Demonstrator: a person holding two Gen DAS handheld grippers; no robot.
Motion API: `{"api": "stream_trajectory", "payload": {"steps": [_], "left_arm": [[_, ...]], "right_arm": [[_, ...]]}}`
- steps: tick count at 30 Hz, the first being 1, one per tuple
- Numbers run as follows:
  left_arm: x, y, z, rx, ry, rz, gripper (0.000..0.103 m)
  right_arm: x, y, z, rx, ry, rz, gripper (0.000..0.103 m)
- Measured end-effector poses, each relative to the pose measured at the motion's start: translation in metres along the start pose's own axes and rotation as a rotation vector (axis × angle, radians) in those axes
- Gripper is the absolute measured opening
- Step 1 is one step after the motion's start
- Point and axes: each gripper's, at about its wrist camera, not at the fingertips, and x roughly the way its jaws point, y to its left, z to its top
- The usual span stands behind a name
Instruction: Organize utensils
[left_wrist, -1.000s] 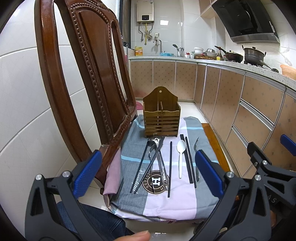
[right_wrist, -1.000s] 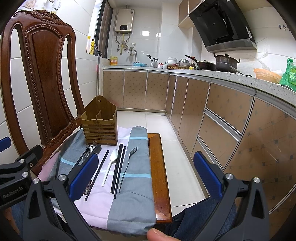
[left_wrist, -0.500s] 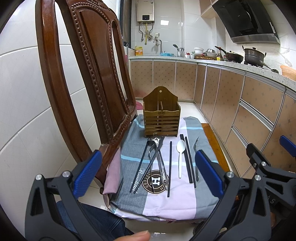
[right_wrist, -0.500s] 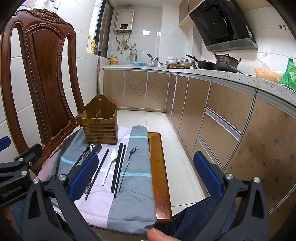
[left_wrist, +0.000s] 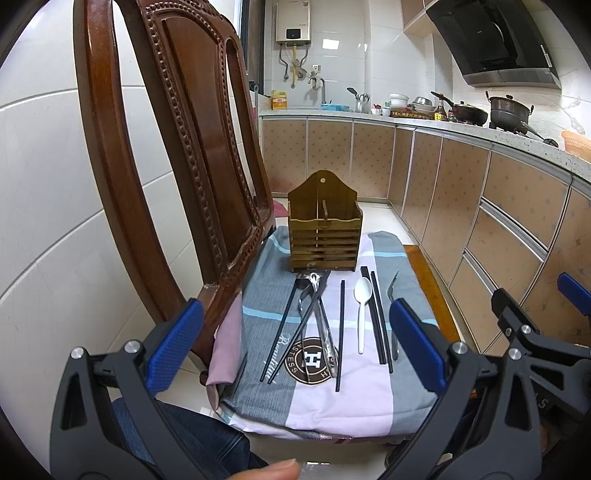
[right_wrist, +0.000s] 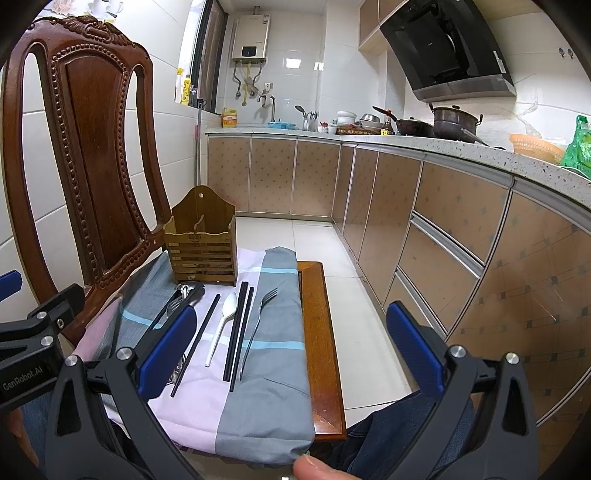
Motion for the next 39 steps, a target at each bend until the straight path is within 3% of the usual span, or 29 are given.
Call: {"api": "stream_trajectory", "payload": {"steps": [28, 31, 34, 36, 39], "left_arm": [[0.002, 0.003, 0.000, 0.000, 0.007, -0.001, 0.099], [0.007, 0.002, -0.002, 0.012, 0.026, 0.023, 0.099], [0.020, 0.007, -0.006, 0.026, 0.068, 0.102, 0.099], [0.037, 0.014, -0.012, 0.039, 0.140, 0.159, 0.099], [0.056, 0.025, -0.021, 0.031, 0.219, 0.174, 0.099]], "right_arm": [[0.001, -0.001, 0.001, 0.003, 0.007, 0.003, 0.100], [0.005, -0.002, 0.002, -0.031, 0.002, -0.040, 0.100], [0.021, -0.004, 0.007, -0.139, 0.000, -0.138, 0.100], [0.039, -0.006, 0.009, -0.193, 0.046, -0.130, 0.100], [0.090, -0.016, 0.002, -0.206, 0.234, -0.079, 0.100]]}}
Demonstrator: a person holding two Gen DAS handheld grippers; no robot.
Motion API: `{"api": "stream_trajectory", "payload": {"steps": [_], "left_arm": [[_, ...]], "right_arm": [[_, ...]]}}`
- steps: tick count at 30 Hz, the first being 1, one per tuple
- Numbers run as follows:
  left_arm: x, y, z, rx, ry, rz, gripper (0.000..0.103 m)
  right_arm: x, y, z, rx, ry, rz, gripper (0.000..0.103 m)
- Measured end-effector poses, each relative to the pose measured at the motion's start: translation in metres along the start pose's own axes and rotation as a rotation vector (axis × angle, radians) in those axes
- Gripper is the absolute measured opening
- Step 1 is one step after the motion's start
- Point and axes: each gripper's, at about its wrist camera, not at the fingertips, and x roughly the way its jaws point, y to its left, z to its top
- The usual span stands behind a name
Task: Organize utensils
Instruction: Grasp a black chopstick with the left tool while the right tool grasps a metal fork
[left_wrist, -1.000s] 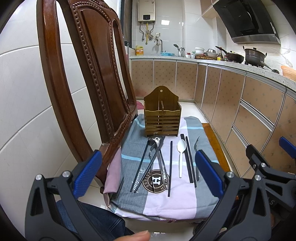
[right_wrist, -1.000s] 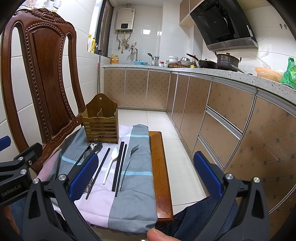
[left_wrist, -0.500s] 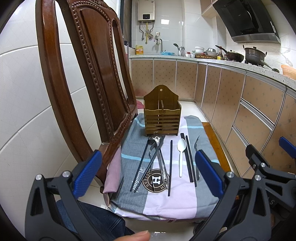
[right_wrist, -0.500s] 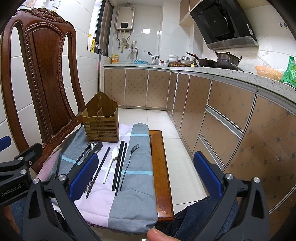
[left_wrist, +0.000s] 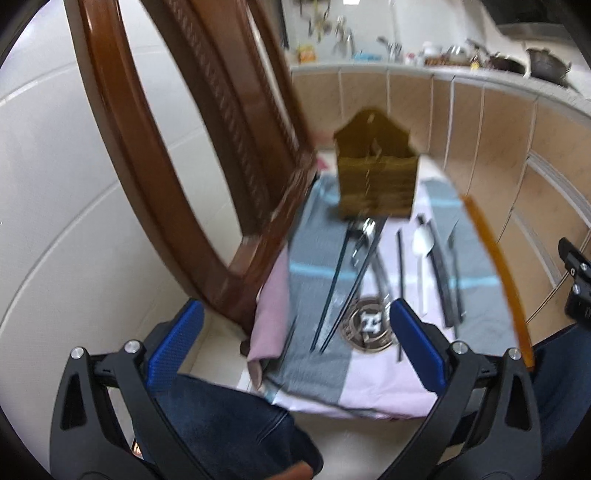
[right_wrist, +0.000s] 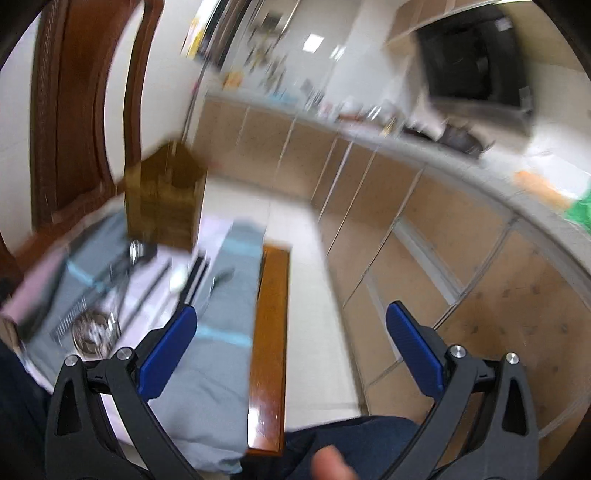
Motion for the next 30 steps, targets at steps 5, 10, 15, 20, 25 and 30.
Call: {"api": "stream_trajectory", "payload": {"steps": [5, 10, 15, 20, 25, 30], "left_arm": [[0.022, 0.006, -0.001, -0.005, 0.054, -0.022, 0.075], [0.054, -0.005, 0.005, 0.028, 0.123, 0.004, 0.053], [0.073, -0.017, 0.017, 0.065, 0.124, 0.018, 0.057], [0.097, -0.026, 0.033, 0.081, 0.123, 0.009, 0.074], [0.116, -0.034, 0.044, 0.106, 0.147, -0.030, 0.074], [0.142, -0.048, 0.058, 0.131, 0.191, -0.099, 0.073]], "right_arm": [[0.062, 0.000, -0.007, 0.029, 0.213, 0.089, 0.055], [0.113, 0.011, 0.002, 0.069, 0.331, 0.201, 0.034], [0.157, 0.022, 0.045, 0.098, 0.345, 0.247, 0.034], [0.214, 0.040, 0.079, 0.169, 0.436, 0.327, 0.034], [0.252, 0.060, 0.089, 0.164, 0.518, 0.342, 0.034], [0.264, 0.065, 0.089, 0.169, 0.520, 0.377, 0.018]]}}
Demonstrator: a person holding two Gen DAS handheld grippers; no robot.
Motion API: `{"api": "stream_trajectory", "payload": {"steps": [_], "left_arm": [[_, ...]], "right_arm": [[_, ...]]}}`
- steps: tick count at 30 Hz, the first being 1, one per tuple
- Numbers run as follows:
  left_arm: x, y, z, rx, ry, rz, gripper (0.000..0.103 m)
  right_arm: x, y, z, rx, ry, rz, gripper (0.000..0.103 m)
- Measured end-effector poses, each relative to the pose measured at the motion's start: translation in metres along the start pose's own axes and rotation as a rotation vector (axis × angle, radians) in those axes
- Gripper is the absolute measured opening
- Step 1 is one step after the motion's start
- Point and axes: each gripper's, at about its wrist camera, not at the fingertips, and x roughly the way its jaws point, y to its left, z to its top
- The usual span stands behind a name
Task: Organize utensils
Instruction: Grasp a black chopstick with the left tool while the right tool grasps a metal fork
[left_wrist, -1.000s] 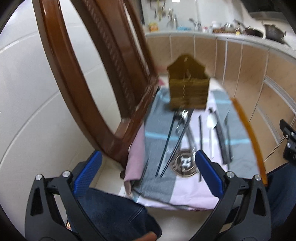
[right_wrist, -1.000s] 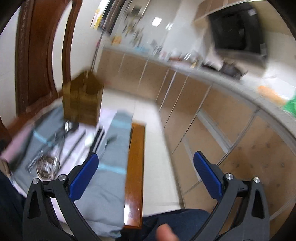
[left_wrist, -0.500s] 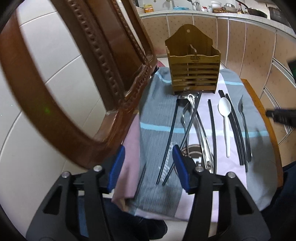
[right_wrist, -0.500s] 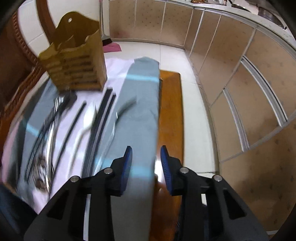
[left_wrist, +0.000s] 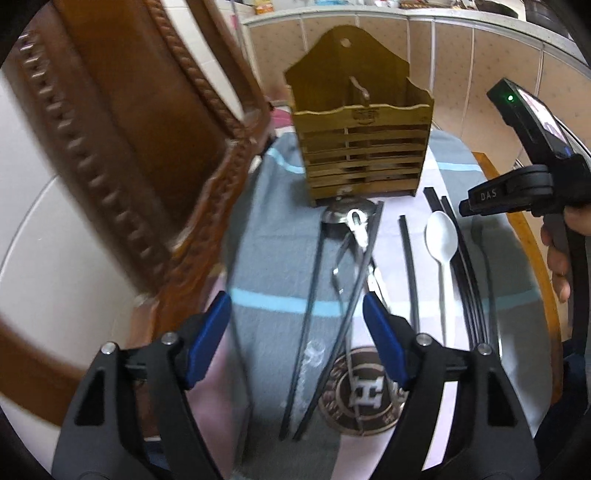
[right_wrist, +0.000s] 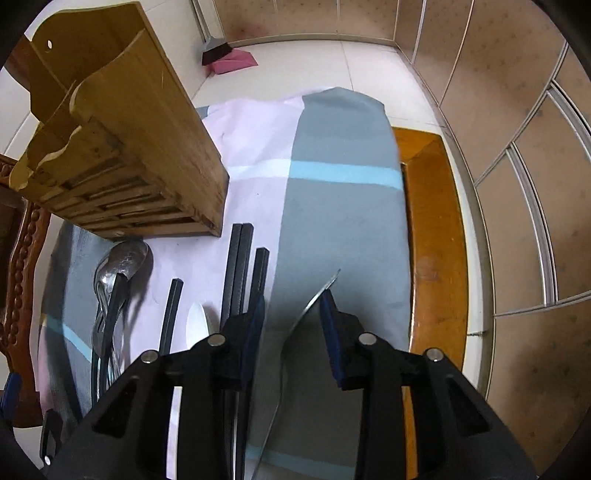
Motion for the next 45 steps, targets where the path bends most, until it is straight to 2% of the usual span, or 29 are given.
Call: {"api": "stream_trajectory", "payload": {"steps": [2, 8, 10, 12, 18, 22, 24, 25, 26, 30, 34, 39, 45], "left_arm": [[0.012, -0.003, 0.009, 0.003, 0.027, -0.043, 0.066], [0.038, -0.016, 0.028, 0.002, 0.096, -0.133, 0.044], [0.045, -0.023, 0.032, 0.007, 0.115, -0.178, 0.044], [0.056, -0.036, 0.039, 0.037, 0.134, -0.191, 0.044], [0.079, -0.059, 0.060, 0.107, 0.164, -0.144, 0.044], [0.094, -0.065, 0.065, 0.114, 0.199, -0.130, 0.041], [0.097, -0.067, 0.066, 0.116, 0.198, -0.119, 0.028], [0.098, -0.066, 0.067, 0.110, 0.197, -0.122, 0.018], [0.098, -0.065, 0.069, 0.104, 0.195, -0.133, 0.013], [0.094, -0.063, 0.070, 0.094, 0.188, -0.165, 0.011], [0.074, -0.053, 0.072, 0.065, 0.142, -0.192, 0.011], [0.047, -0.041, 0.073, 0.066, 0.083, -0.194, 0.008], [0.052, -0.031, 0.071, 0.028, 0.099, -0.201, 0.007]], "right_arm": [[-0.001, -0.001, -0.001, -0.005, -0.009, 0.013, 0.014], [-0.010, -0.007, -0.006, -0.022, -0.041, 0.066, 0.014], [-0.007, -0.008, -0.008, -0.026, -0.031, 0.072, 0.014], [-0.005, -0.011, -0.010, -0.028, -0.024, 0.081, 0.014], [-0.002, -0.015, -0.005, -0.025, -0.014, 0.099, 0.014], [-0.002, -0.016, -0.005, -0.024, -0.009, 0.110, 0.014], [-0.002, -0.018, -0.004, -0.018, -0.006, 0.118, 0.014], [-0.002, -0.018, -0.004, -0.017, -0.005, 0.120, 0.014], [-0.001, -0.019, -0.004, -0.015, -0.003, 0.122, 0.014], [-0.001, -0.020, -0.004, -0.012, -0.003, 0.126, 0.014], [0.000, -0.024, -0.002, 0.011, 0.009, 0.145, 0.014], [0.005, -0.029, 0.001, 0.039, 0.015, 0.151, 0.022], [0.008, -0.026, 0.001, 0.037, 0.011, 0.142, 0.023]]}}
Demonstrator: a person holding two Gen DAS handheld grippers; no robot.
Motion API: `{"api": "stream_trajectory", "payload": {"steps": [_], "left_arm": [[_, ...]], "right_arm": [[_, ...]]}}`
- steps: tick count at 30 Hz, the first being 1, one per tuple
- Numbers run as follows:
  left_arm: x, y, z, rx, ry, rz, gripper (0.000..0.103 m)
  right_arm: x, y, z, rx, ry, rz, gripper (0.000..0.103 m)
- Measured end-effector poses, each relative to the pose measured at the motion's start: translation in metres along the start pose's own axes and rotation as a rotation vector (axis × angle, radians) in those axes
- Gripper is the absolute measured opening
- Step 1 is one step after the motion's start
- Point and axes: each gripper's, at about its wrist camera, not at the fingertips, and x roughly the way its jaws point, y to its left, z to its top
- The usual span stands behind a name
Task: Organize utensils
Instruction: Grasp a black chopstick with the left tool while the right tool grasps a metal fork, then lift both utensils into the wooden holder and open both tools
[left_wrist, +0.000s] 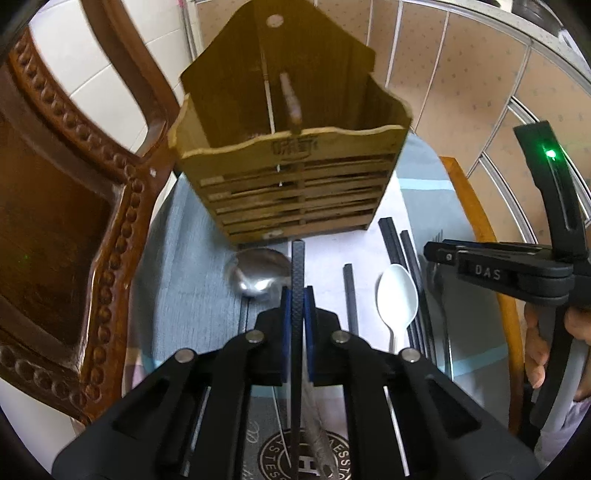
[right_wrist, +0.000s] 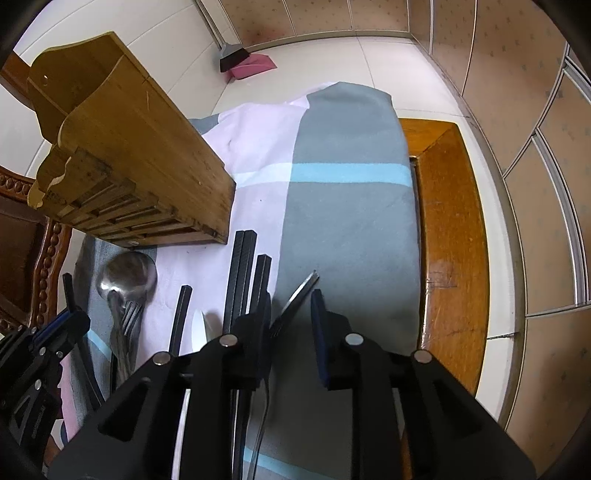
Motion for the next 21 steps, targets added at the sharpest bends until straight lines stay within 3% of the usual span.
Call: {"api": "stream_trajectory", "payload": {"steps": [3, 7, 12, 21], "left_arm": [[-0.012, 0.015, -0.004, -0.033, -0.016, -0.013, 0.007], [-0.024, 0.023, -0.003, -0.045, -0.037, -0.024, 0.007], [-0.041, 0.030, -0.003, -0.057, -0.064, -0.026, 0.007], [-0.086, 0.035, -0.003, -0.099, -0.171, -0.039, 0.007]], "right_arm": [[0.004, -0.004, 0.003, 0.020, 0.009, 0.002, 0.028], [0.009, -0.006, 0.010, 0.025, 0.026, 0.011, 0.028], [0.010, -0.002, 0.013, 0.020, 0.028, 0.037, 0.016], [-0.075, 0.023, 0.002, -0.031, -0.127, 0.145, 0.008]]}}
